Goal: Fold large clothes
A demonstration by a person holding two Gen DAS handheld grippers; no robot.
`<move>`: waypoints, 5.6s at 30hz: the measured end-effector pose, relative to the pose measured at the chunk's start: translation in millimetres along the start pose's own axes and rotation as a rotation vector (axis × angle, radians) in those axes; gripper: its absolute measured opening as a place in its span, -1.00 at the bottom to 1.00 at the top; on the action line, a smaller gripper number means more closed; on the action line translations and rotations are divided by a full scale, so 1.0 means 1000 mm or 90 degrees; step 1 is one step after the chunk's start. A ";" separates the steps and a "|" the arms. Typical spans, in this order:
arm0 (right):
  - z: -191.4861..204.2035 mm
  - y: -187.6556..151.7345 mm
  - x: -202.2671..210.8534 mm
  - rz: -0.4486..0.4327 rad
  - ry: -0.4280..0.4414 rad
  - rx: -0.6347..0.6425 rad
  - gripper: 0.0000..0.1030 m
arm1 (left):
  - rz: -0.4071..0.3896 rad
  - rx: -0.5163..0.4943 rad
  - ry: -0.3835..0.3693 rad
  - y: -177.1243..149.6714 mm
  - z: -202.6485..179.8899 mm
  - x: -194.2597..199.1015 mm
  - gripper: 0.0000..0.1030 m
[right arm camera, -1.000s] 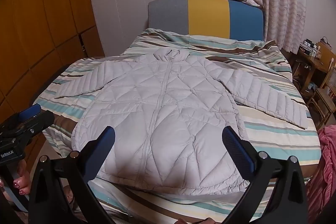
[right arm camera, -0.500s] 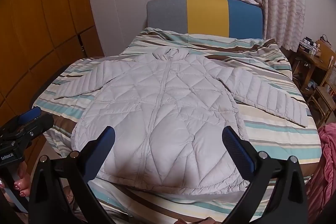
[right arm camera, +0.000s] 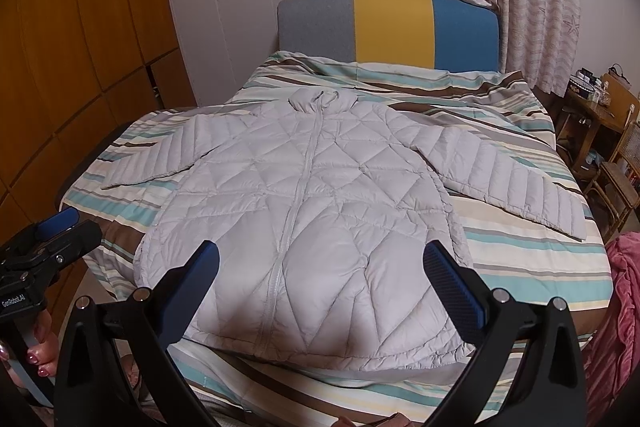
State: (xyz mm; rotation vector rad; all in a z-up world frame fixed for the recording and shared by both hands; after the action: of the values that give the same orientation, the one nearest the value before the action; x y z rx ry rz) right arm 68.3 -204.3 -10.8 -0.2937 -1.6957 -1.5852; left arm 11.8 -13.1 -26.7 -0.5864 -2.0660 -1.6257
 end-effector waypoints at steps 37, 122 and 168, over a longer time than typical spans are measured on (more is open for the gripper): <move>-0.002 -0.004 -0.005 0.006 -0.002 0.001 0.97 | 0.008 0.013 -0.005 -0.009 -0.004 -0.001 0.94; -0.245 0.090 -0.268 -0.064 -0.472 0.036 -0.81 | 0.127 0.018 0.307 0.016 0.170 -0.290 0.94; 0.018 0.011 -0.309 -0.284 -0.174 0.627 0.44 | 0.050 -0.095 0.222 0.099 0.059 -0.336 0.94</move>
State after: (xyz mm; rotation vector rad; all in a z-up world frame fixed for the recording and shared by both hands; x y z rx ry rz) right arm 275.5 -82.3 -206.8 0.4113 -2.6553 -0.8107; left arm 336.8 46.6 -157.1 -0.3922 -1.6634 -1.7084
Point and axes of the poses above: each gripper's, at about its wrist camera, not at the fingertips, and x roughly against the way its jaws point, z to its left, y to its top, the point moved 2 cm from there along -x, roughly the way its jaws point, and after that the axes turned 2 degrees about -y, right-handed, at the moved point
